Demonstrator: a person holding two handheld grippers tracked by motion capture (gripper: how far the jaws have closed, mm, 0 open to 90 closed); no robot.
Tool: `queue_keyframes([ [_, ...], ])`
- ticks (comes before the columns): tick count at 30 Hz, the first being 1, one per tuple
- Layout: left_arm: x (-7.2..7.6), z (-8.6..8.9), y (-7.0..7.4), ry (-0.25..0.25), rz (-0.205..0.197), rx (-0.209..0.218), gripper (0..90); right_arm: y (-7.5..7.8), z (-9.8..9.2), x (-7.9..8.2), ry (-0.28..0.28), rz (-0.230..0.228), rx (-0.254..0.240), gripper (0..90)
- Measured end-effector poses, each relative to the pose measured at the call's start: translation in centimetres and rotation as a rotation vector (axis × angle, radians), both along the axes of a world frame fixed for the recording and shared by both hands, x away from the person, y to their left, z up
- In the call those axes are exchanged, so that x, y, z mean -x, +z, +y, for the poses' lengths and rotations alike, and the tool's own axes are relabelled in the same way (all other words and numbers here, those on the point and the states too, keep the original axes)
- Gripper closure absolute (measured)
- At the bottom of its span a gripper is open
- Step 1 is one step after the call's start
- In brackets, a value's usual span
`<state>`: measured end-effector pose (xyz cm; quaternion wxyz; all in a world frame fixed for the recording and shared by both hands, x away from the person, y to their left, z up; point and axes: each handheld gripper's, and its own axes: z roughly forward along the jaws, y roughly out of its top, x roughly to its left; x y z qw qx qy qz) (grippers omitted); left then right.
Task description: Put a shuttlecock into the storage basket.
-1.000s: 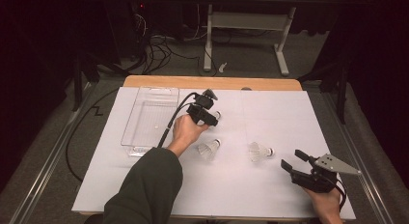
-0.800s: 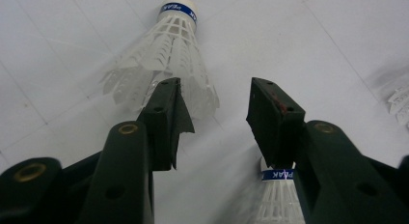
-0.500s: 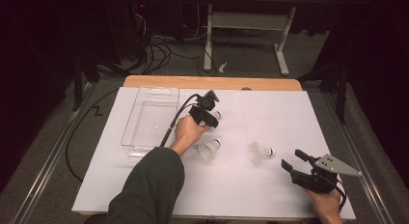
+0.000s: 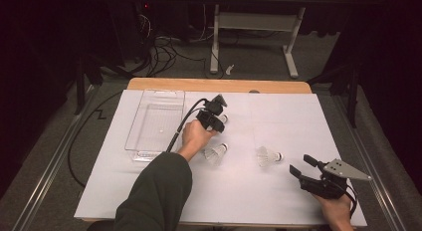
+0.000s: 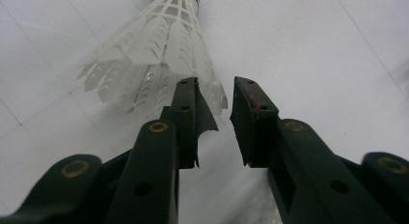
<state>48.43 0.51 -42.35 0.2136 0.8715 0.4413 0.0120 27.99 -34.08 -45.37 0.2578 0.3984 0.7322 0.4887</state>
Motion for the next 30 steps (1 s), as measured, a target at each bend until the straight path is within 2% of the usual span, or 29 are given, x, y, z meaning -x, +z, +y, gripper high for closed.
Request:
queue_keyframes([
  [14,-0.05,0.08,-0.04,-0.007,-0.004,0.005,85.4,-0.03,0.03,-0.02,0.0,0.005,0.0,32.7],
  [30,0.08,0.36,0.23,-0.027,-0.02,0.002,89.8,-0.07,0.07,-0.09,0.007,0.006,0.005,32.7],
])
